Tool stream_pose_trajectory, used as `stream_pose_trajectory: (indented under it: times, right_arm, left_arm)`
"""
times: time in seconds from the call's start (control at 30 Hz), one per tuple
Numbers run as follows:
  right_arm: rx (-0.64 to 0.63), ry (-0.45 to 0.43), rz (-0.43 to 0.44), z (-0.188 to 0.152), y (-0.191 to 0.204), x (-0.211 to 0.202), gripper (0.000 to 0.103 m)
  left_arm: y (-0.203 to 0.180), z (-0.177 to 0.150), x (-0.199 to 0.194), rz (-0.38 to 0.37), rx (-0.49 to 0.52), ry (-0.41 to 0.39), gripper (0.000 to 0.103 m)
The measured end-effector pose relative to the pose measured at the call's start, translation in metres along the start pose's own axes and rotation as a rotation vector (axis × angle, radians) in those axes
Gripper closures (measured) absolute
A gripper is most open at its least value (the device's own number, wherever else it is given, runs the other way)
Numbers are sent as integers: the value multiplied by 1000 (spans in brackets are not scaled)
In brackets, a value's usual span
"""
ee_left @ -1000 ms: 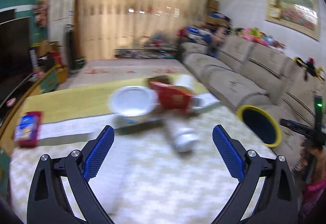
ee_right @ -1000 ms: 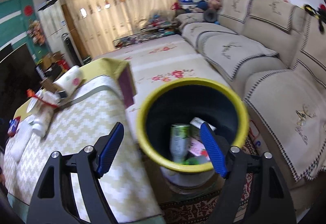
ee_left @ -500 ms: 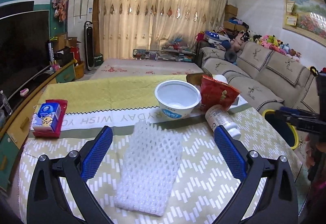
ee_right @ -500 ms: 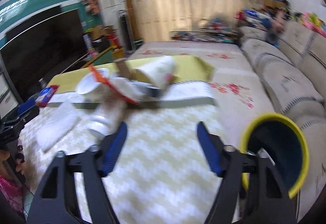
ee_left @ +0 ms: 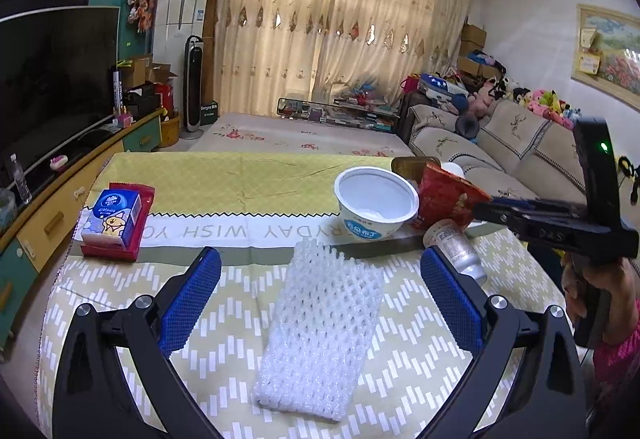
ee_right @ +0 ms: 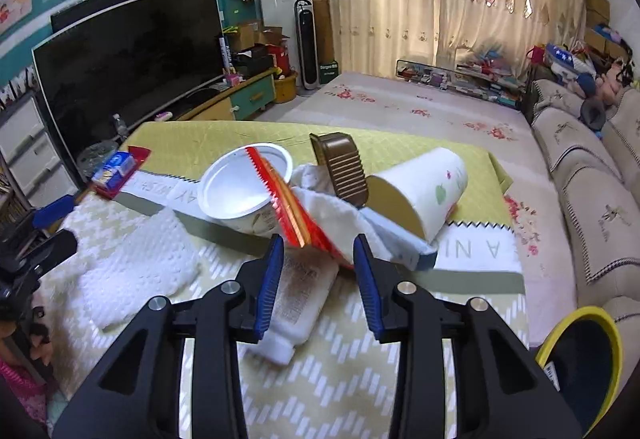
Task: Collect trash
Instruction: 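Return the left gripper to the table while the right gripper grasps the red snack bag, then carry the red snack bag with the right gripper into the bin and release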
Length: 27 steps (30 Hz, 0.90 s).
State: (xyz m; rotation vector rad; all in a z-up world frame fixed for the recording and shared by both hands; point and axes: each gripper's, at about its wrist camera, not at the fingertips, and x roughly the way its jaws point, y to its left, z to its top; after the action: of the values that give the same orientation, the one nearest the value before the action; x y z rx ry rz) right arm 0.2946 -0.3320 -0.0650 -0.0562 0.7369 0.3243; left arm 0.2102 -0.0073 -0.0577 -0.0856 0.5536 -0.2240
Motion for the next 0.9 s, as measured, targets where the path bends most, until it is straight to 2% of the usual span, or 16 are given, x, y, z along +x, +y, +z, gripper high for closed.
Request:
stream_pose_trajectory:
  times: [0.17,0.23,0.3,0.37,0.4,0.7,0.9]
  right_arm:
    - [-4,-5,10,7,-1,10,68]
    - [-1,0,27,8,-1,13,73]
    - [3,1,35,6,-2,16,85]
    - [6,-8,32,6,-2,14,87]
    - [8,-21,35,6,-2,13,93]
    - [13,-131,70,15,-4,-23,98]
    - [49,-149,101,13,-7,-44,98]
  left_arm:
    - [-11,-3,3,-7,35,7,5]
    - [-13,-4,4,-9,40,12,5]
    - [-13,-4,4,-9,38,14,5]
    - [-13,-5,6,-9,36,17,5]
    - [-13,-5,6,-8,35,17,5]
    - [-12,-6,11,-5,40,28,5]
    - [-13,-7,13,-6,45,35,5]
